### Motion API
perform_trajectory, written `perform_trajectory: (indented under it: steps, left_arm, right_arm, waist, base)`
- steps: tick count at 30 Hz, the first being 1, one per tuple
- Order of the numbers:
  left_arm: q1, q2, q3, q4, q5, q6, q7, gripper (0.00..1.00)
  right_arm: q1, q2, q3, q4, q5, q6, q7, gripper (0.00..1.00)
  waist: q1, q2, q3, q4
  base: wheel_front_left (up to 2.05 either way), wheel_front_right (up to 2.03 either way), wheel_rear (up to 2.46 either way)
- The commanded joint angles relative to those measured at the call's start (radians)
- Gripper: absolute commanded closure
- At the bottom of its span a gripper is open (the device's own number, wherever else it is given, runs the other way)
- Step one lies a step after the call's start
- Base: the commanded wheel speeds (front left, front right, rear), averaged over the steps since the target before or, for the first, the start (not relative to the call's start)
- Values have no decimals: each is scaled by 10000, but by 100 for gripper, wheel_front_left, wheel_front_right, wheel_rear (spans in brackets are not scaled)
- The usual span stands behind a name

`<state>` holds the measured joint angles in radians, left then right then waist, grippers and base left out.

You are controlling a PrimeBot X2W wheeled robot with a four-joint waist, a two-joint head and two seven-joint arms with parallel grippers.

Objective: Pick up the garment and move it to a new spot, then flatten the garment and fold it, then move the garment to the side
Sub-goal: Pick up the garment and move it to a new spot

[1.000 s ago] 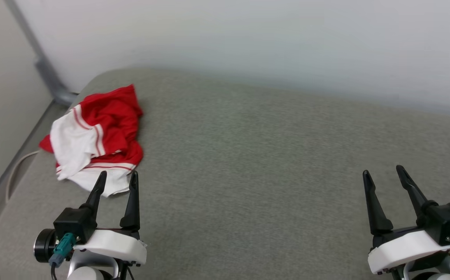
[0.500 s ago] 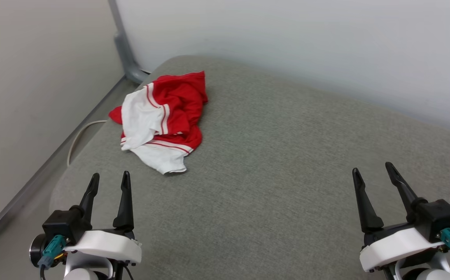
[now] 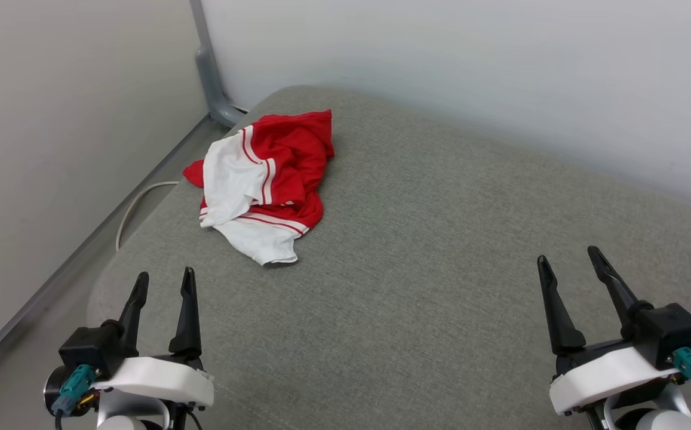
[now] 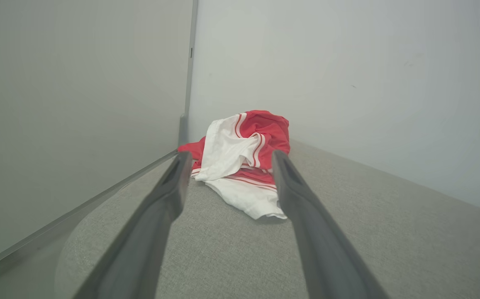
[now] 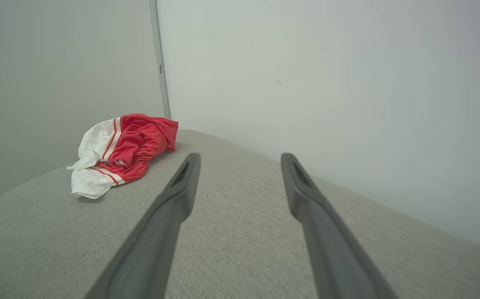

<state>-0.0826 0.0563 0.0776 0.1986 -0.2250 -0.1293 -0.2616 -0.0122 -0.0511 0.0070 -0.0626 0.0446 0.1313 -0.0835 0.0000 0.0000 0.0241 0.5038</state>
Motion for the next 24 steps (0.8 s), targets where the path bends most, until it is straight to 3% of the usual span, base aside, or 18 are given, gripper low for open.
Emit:
perform_trajectory:
  steps: [1, 10, 16, 24]
  left_arm:
    - [-135, 34, 78, 66, -83, -20, -50, 0]
    - [-1726, 506, 236, 1262, -590, -11, -33, 0]
    - [-3318, 979, 404, 2194, -1350, -11, 534, 0]
    - [-5789, 2338, 255, 3596, -2567, -12, 2153, 0]
  right_arm:
    - [-47, 13, -20, -42, -26, -10, 27, 0]
    - [-586, -92, 48, -519, -292, -10, 342, 0]
    - [-1048, -270, -75, -879, -472, -10, 573, 0]
    - [-1825, -580, 37, -1397, -806, -10, 765, 0]
  waist:
    - [0, 0, 107, -171]
    - [0, 0, 1289, -1220]
    - [0, 0, 2415, -1851]
    - [0, 0, 4354, -2752]
  base:
    - [0, 0, 0]
    - [0, 0, 0]
    - [0, 0, 0]
    - [0, 0, 0]
